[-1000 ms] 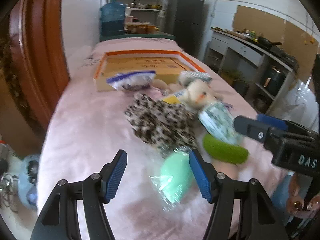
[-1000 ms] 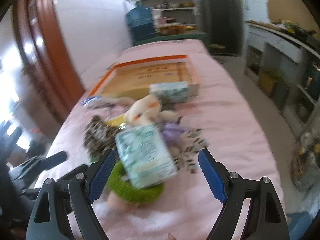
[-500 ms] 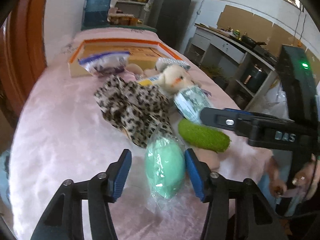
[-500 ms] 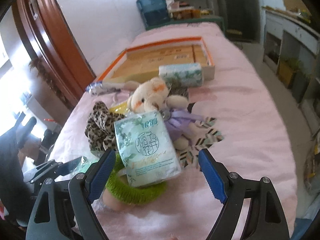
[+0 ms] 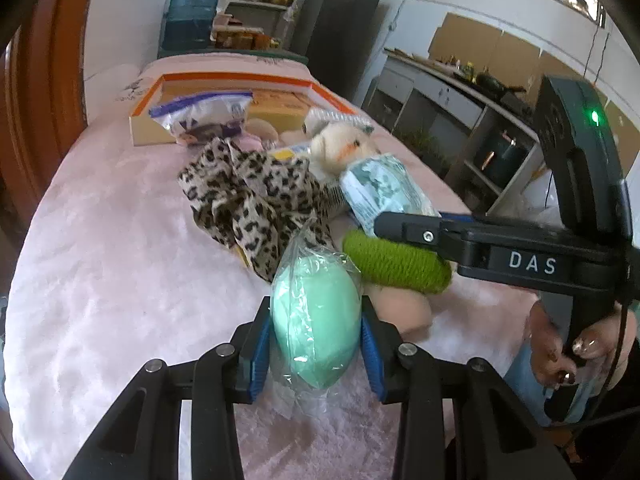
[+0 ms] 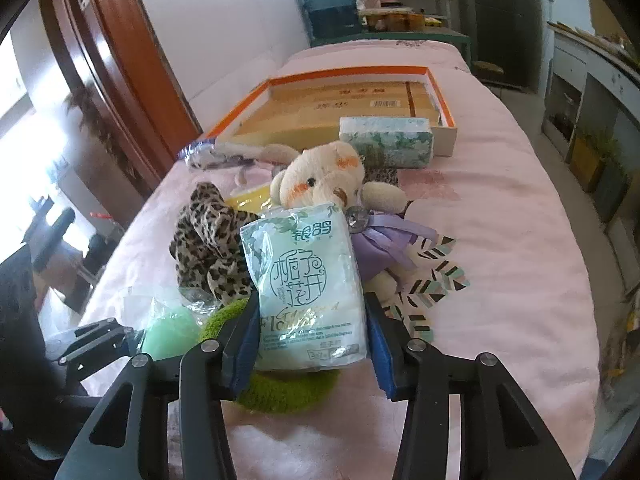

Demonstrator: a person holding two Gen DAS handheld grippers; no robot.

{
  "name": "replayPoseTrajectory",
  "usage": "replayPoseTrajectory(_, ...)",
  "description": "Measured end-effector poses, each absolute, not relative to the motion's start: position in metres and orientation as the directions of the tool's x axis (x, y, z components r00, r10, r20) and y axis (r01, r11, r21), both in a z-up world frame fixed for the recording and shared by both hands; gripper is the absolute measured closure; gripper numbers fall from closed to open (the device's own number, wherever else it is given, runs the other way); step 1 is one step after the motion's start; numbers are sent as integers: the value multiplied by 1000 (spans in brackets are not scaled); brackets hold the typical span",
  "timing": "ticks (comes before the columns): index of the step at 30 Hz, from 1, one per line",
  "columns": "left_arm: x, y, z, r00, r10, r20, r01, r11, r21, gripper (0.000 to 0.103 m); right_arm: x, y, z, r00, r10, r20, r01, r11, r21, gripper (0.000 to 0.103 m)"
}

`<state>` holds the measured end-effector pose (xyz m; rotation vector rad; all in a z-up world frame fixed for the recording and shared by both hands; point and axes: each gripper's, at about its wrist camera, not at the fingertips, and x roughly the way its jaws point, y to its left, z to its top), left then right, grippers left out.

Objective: Organize soft objects
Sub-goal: 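Grasp the wrapped green soap with left tool while right tool grasps tissue pack, then carry soap and tissue pack into the orange box and release both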

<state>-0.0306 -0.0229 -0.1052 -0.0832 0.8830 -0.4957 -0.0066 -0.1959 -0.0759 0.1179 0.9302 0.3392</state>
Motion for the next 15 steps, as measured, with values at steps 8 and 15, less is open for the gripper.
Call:
replayPoseTrajectory(8, -32, -7, -89, 589, -459, -664, 347, 887, -306, 63, -18, -215, -53, 640, 376, -669, -229, 926, 301, 53)
replayPoseTrajectory(15, -15, 6, -49, 669, -432, -605, 333, 901, -277, 63, -7, -224, -20, 701, 389, -598, -264, 920, 290, 53)
